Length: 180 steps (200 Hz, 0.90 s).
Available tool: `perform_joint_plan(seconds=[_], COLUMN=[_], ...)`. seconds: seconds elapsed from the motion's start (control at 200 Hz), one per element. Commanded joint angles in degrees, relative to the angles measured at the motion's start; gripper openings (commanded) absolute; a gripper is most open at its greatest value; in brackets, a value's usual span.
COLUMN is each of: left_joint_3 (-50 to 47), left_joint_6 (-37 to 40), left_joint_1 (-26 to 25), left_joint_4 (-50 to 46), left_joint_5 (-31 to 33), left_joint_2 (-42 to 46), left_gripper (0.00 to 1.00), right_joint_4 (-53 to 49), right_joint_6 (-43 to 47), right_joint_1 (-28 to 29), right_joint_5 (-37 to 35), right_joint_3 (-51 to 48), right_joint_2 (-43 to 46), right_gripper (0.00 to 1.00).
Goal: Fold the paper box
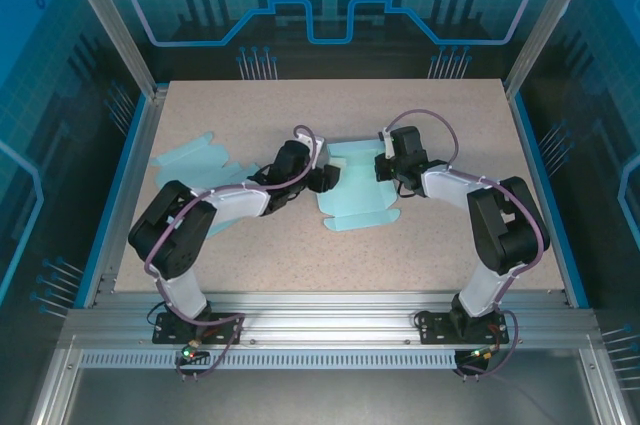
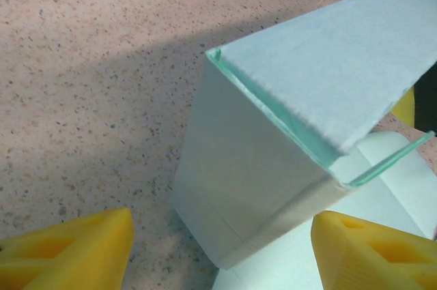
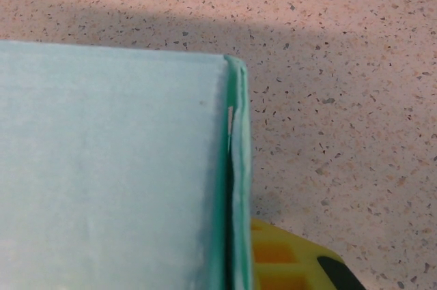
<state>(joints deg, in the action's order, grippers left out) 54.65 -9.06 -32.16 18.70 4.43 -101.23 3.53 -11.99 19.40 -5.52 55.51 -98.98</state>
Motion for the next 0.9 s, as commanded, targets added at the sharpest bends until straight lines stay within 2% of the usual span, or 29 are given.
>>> perform_joint_plan(seconds=[0.0, 0.2, 0.395, 0.585, 0.68, 0.775, 0.895], left_joint_3=[2.3, 3.3, 5.1, 5.9, 6.5, 7.2, 8.3], left_joint_6=[2.8, 5.5, 7.2, 7.4, 7.2, 6.6, 3.0], left_joint_1=[-0.3, -0.9, -2.1, -3.2, -3.6, -4.0, -4.6], left_joint_4=[0.9, 2.2, 3.7, 6.1, 5.9, 5.3, 2.9], left_joint_5=[4.3, 9.0, 14.2, 20.4, 23.4, 26.8, 32.1], left_joint_2=[-1.4, -3.1, -5.9, -7.5, -8.1, -8.6, -9.2], left_gripper=[0.69, 0.67, 0.58, 0.38, 0.33, 0.22, 0.15], right_joint_4=[0.4, 0.5, 0.6, 0.8, 0.8, 0.9, 1.0], right_joint_6=[-0.4, -0.4, -0.4, -0.4, -0.4, -0.4, -0.7], right_joint_1=[0.4, 0.4, 0.5, 0.5, 0.5, 0.5, 0.5], right_joint_5=[1.6, 1.9, 2.1, 2.3, 2.3, 2.4, 2.6], right_joint_3=[0.7, 0.6, 0.5, 0.5, 0.5, 0.4, 0.4], right_joint_2=[1.4, 1.3, 1.4, 1.6, 1.7, 1.7, 1.7], right_gripper=[0.11, 0.1, 0.11, 0.11, 0.11, 0.11, 0.11])
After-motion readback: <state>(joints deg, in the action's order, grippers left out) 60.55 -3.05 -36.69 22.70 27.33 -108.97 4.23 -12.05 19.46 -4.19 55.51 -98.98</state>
